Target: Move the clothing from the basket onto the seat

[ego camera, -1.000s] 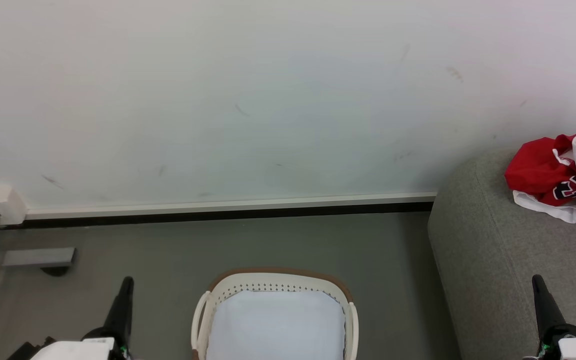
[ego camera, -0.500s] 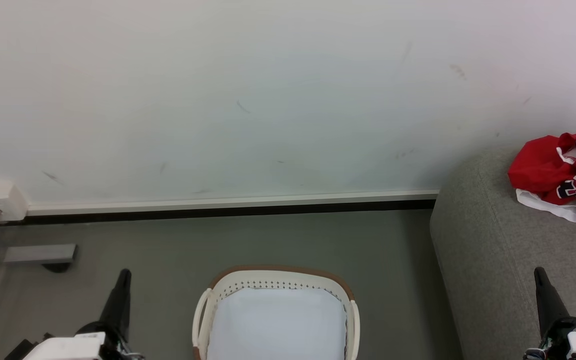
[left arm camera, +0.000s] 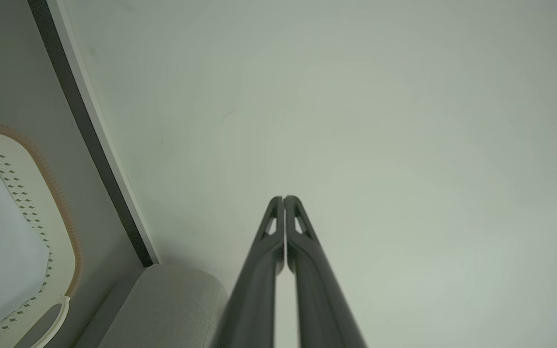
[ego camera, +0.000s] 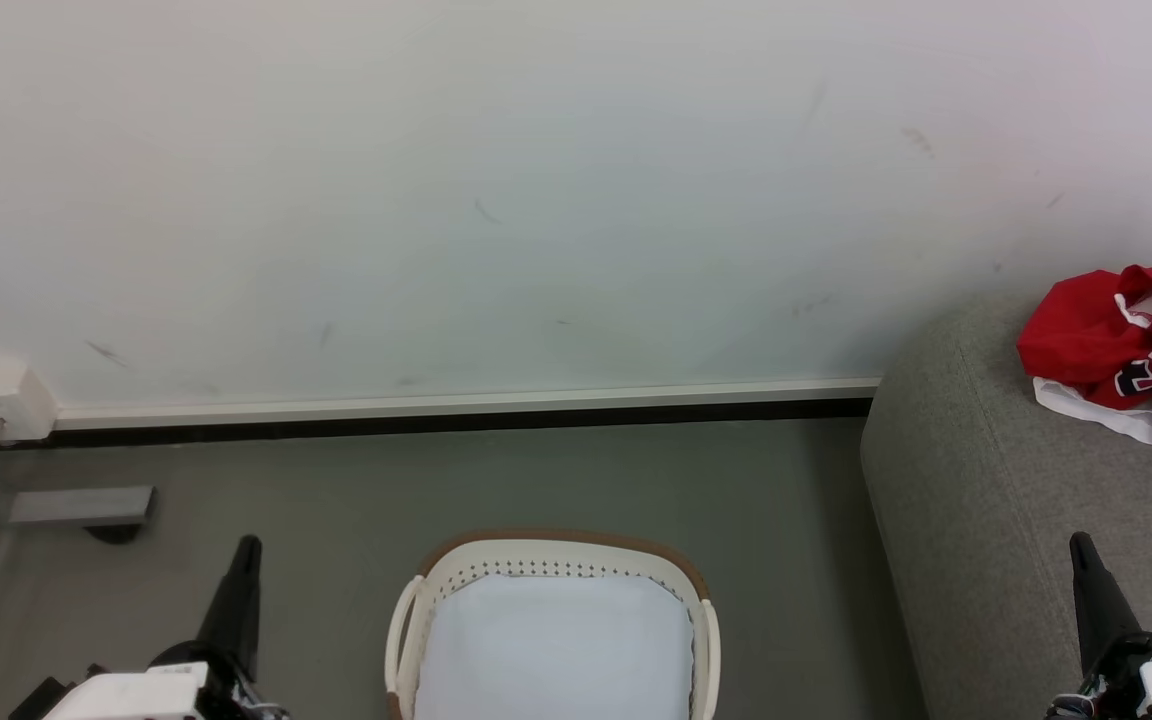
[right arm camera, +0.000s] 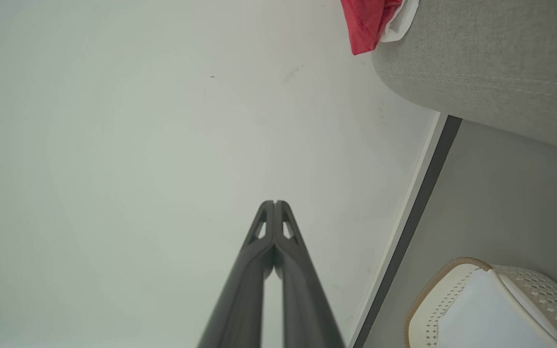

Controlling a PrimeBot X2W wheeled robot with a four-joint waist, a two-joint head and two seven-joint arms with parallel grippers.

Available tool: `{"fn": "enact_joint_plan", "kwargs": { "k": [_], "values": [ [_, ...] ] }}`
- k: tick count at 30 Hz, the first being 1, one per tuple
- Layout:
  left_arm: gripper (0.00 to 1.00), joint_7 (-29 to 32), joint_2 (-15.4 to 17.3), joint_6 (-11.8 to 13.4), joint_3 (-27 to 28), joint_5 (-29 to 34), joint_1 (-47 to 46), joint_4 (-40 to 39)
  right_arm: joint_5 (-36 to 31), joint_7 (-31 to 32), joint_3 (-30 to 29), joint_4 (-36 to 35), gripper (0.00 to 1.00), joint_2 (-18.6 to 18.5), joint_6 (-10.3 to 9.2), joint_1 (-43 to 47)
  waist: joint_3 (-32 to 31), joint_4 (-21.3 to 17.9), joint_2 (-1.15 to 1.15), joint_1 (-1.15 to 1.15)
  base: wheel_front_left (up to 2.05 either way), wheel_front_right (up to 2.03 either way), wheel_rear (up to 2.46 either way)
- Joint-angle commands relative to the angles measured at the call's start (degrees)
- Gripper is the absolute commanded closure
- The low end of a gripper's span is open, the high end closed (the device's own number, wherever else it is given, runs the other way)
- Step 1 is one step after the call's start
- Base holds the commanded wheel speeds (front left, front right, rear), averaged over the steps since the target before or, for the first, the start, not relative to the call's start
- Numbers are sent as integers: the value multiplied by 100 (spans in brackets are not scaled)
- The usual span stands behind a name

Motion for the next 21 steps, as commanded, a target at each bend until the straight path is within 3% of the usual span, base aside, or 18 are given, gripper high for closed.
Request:
{"fn": "enact_joint_plan", "kwargs": {
  "k": [1, 21],
  "values": [
    [100, 26, 13, -22, 13, -80, -52, -21, 9, 19, -23, -31, 100, -45, -13, -76, 0, 0, 0, 0, 0, 0, 0],
    [100, 25, 13, -22, 11, -80, -52, -21, 9, 19, -22, -31, 100, -46, -14, -77, 0, 0, 0, 0, 0, 0, 0]
  ]
}}
